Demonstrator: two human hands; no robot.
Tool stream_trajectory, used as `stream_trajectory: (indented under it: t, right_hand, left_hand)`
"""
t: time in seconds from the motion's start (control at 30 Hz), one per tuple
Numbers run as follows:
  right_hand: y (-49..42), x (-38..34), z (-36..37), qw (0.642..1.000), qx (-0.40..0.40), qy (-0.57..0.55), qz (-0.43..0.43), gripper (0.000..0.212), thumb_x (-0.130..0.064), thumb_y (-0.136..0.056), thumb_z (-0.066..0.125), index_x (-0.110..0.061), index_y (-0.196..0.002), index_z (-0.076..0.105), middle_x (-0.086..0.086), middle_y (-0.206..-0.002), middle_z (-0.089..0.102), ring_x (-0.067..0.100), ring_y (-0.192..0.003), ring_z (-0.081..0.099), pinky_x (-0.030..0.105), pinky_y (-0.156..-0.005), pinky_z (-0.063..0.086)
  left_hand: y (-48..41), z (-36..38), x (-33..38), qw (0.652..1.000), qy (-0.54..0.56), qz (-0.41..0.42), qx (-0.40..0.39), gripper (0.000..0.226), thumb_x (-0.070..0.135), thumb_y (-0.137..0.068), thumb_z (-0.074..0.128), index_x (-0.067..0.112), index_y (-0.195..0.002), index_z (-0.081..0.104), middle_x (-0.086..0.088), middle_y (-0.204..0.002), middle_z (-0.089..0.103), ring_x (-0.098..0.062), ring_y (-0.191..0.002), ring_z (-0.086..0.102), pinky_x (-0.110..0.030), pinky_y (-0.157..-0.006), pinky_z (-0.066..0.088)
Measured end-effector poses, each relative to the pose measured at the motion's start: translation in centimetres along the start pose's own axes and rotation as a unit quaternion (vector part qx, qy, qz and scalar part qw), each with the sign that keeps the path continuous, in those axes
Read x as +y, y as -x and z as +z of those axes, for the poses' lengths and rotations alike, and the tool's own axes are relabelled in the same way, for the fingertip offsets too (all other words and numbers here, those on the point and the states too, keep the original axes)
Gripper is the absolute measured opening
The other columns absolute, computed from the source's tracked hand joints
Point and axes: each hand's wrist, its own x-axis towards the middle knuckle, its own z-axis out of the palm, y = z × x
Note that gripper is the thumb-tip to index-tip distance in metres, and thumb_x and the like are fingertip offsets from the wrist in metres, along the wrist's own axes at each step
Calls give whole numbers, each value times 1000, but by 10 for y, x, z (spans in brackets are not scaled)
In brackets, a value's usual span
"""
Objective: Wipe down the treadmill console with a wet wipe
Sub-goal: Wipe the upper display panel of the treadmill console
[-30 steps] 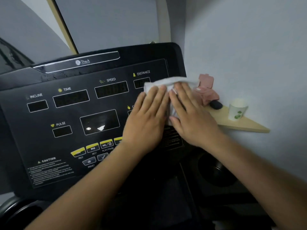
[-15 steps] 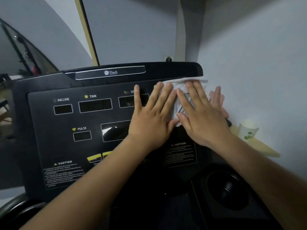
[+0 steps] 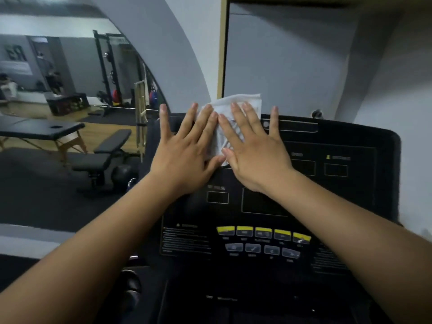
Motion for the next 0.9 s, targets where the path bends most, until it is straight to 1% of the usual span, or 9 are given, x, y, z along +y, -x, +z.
stream_trajectory:
  t: [0.07, 0.2, 0.3, 0.43, 0.53, 0.67, 0.73, 0.8, 0.9]
  right_hand:
    - [-22, -34, -4, 1000, 4, -4, -21, 65, -52, -101, 14, -25, -153, -15, 8, -164, -14, 27, -150, -17, 66, -113, -12]
    - [-51, -90, -10, 998, 10, 1, -55, 65, -50, -101, 14, -25, -154, -14, 9, -163, -16, 29, -149, -19, 67, -111, -14]
    - [-59, -111, -12, 997, 6, 9, -75, 65, -51, -101, 14, -25, -154, -13, 10, -163, -18, 28, -148, -21, 69, -111, -11]
    - [-53, -99, -14, 998, -6, 19, -61, 67, -53, -101, 12, -23, -153, -18, 7, -162, -22, 25, -148, -23, 70, -110, -10]
    - [-35, -69, -12, 999, -13, 25, -18, 69, -54, -100, 11, -21, -152, -20, 6, -162, -22, 24, -148, -22, 70, -111, -10]
    - [0, -15, -9, 998, -33, 29, 37, 69, -56, -100, 9, -22, -153, -19, 5, -163, -20, 21, -149, -21, 70, -112, -9]
    - [18, 19, -7, 996, -48, 33, 70, 69, -57, -99, 7, -23, -153, -19, 4, -163, -19, 20, -149, -20, 70, -112, -8]
    - [34, 49, -4, 993, -58, 31, 98, 69, -56, -97, 3, -22, -153, -18, 4, -163, -17, 19, -149, -19, 70, -112, -6]
    - [68, 95, 3, 988, -58, 46, 139, 68, -52, -96, -1, -18, -154, -13, 6, -165, -11, 20, -150, -14, 69, -113, -2]
  left_hand:
    - [15, 3, -34, 999, -5, -27, -20, 84, 68, -93, 0, 14, -158, 0, -4, -167, -1, -26, -153, -7, -70, -113, -10]
    - [44, 13, -86, 997, 22, -61, -52, 83, 67, -94, -1, 14, -157, -7, -4, -166, -10, -25, -151, -19, -67, -114, -13]
    - [60, 24, -104, 996, 58, -47, -49, 79, 64, -96, 2, 14, -158, -7, -5, -165, -14, -24, -151, -19, -63, -117, -12]
    - [49, 22, -100, 997, 72, -9, -22, 79, 61, -98, 6, 11, -157, -8, -10, -165, -13, -24, -152, -15, -58, -120, -10]
    - [25, 11, -75, 998, 55, 41, 0, 80, 58, -97, 8, 7, -156, -4, -14, -165, -7, -27, -152, -10, -61, -120, -6]
    - [-8, 0, -18, 995, 41, 90, -4, 80, 55, -95, 0, 4, -155, -7, -17, -164, -8, -29, -152, -10, -62, -119, -7]
    - [-29, -9, 15, 992, 52, 111, -10, 78, 56, -98, 6, 5, -156, -7, -16, -165, -5, -29, -153, -8, -64, -118, -8]
    - [-50, -18, 44, 989, 59, 135, -15, 78, 57, -99, 14, 7, -157, -3, -15, -166, 2, -29, -154, -2, -65, -117, -7]
    - [-77, -29, 100, 983, 53, 176, -3, 77, 55, -101, 20, 6, -156, -2, -16, -165, 7, -32, -153, 3, -64, -118, -5]
